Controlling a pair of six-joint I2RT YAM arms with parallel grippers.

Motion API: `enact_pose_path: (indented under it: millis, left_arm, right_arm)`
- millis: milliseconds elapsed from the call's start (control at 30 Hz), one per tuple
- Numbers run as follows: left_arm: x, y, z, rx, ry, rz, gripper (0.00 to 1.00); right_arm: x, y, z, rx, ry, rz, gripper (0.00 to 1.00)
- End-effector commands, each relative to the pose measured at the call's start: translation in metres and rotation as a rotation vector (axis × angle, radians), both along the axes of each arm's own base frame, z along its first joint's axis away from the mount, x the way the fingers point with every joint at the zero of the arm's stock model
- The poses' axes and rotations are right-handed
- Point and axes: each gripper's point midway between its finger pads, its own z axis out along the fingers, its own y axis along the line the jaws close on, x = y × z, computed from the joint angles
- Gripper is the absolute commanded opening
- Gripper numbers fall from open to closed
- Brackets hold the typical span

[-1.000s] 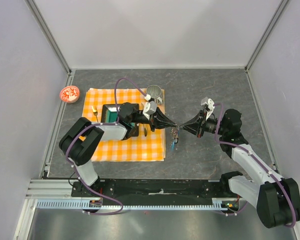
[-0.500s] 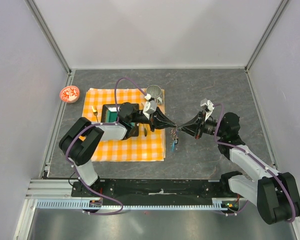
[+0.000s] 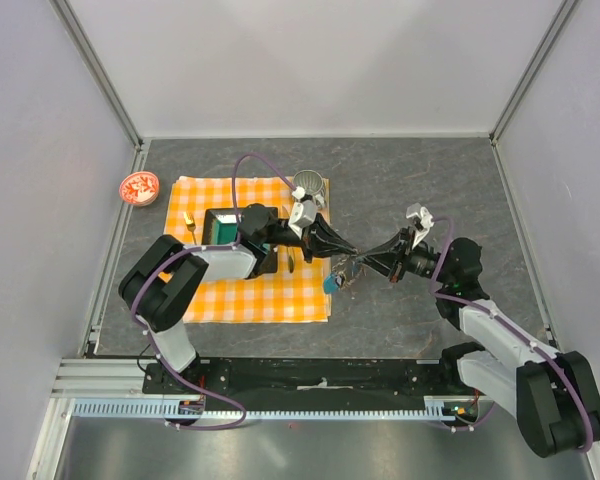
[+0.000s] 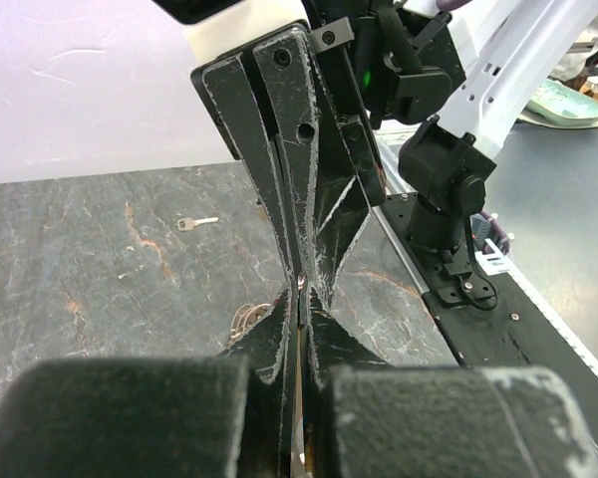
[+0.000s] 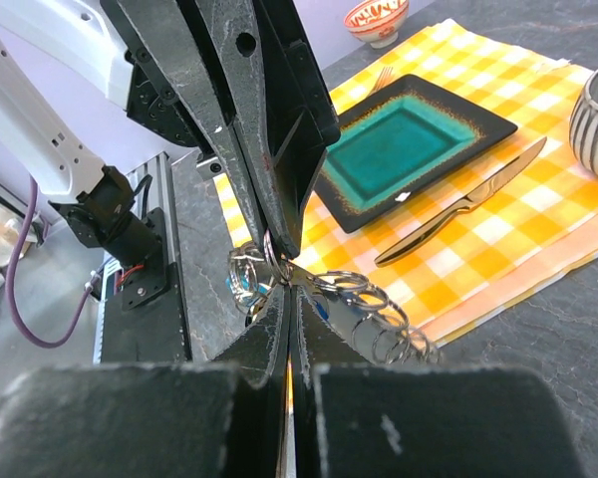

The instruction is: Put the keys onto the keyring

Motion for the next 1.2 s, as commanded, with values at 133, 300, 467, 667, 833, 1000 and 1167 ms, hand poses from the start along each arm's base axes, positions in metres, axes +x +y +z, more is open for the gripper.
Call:
enact_pose_path:
  millis: [133,300,467,667,833,1000,1167]
  left_arm:
    - [-0.015,0.001,0.089,-0.325,-0.339,0.033,0.02]
    - [-0.017,-0.002,0.094,-0.348,-0.331,0.056,0.02]
    - [-0.019,-0.009,0.098,-0.380,-0.315,0.092,0.02]
    - [-0.022,-0.019,0.099,-0.407,-0.279,0.128,0.02]
    - [-0.028,-0.027,0.103,-0.425,-0.258,0.129,0.02]
    - [-0.037,-0.035,0.103,-0.429,-0.248,0.098,0.02]
    - [-0.040,-0.039,0.098,-0.420,-0.234,0.086,0.02]
  right_arm:
    - [-0.005,0.007,0.022,0.081,-0.107,-0.037,0.01]
    - [-0.005,0.002,0.031,0.169,-0.143,-0.093,0.02]
    - [-0.001,-0.005,0.034,0.226,-0.146,-0.161,0.04]
    - [0.001,-0.003,0.035,0.237,-0.152,-0.193,0.08]
    - [0.003,0.001,0.032,0.229,-0.138,-0.200,0.08]
    - [0.006,0.003,0.037,0.245,-0.133,-0.214,0.10]
    - [0.011,-0.001,0.052,0.283,-0.157,-0.253,0.20]
